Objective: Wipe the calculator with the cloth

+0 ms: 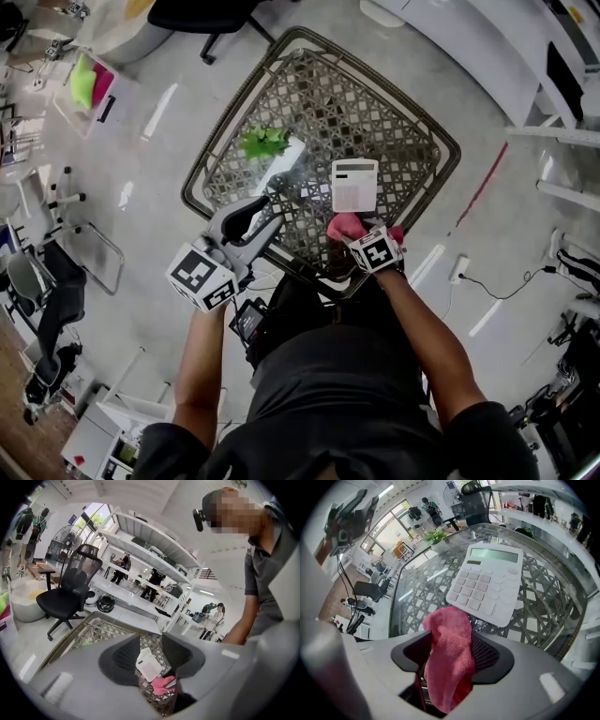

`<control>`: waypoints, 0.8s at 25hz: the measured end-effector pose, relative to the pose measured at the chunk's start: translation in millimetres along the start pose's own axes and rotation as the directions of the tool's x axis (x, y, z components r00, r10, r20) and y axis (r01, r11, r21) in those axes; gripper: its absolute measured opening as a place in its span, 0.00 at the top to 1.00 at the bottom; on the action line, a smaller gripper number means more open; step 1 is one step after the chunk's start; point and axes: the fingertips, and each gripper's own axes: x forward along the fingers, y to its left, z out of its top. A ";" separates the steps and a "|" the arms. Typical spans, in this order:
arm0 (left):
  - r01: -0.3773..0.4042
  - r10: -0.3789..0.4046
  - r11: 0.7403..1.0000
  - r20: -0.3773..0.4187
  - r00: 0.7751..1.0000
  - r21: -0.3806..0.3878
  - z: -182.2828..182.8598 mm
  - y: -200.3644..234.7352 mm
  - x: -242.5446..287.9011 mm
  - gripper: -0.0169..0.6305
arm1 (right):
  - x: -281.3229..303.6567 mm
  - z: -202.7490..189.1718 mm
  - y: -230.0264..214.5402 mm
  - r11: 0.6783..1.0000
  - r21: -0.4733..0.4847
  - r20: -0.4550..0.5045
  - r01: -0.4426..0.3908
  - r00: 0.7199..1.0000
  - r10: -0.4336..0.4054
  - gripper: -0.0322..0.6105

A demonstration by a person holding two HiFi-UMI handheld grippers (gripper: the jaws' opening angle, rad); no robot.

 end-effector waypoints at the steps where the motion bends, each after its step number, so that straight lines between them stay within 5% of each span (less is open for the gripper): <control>1: 0.000 0.000 1.000 -0.001 1.000 -0.001 -0.9 0.5 -0.2 0.71 | 1.9 -2.1 -0.3 1.000 -0.016 -0.009 0.013 1.000 -0.013 0.58; 8: 0.001 -0.001 1.000 0.001 1.000 -0.010 -6.3 -1.8 2.3 0.71 | 11.7 -10.4 -3.4 0.994 -0.096 -0.020 0.057 0.998 -0.059 0.60; 10: 0.003 -0.003 1.000 0.007 1.000 -0.007 -4.7 -5.2 2.6 0.71 | 10.7 -12.9 -3.2 0.994 -0.095 -0.031 0.051 0.998 -0.054 0.80; 12: 0.004 -0.004 1.000 0.013 1.000 0.001 -0.6 -9.5 1.4 0.71 | 8.1 -14.5 0.0 0.997 -0.077 -0.030 0.032 0.999 -0.035 0.86; 20: -0.002 0.002 1.000 0.032 0.999 0.027 9.0 -21.8 -8.5 0.71 | -29.1 3.8 16.3 0.998 -0.065 0.066 0.001 0.998 0.003 0.87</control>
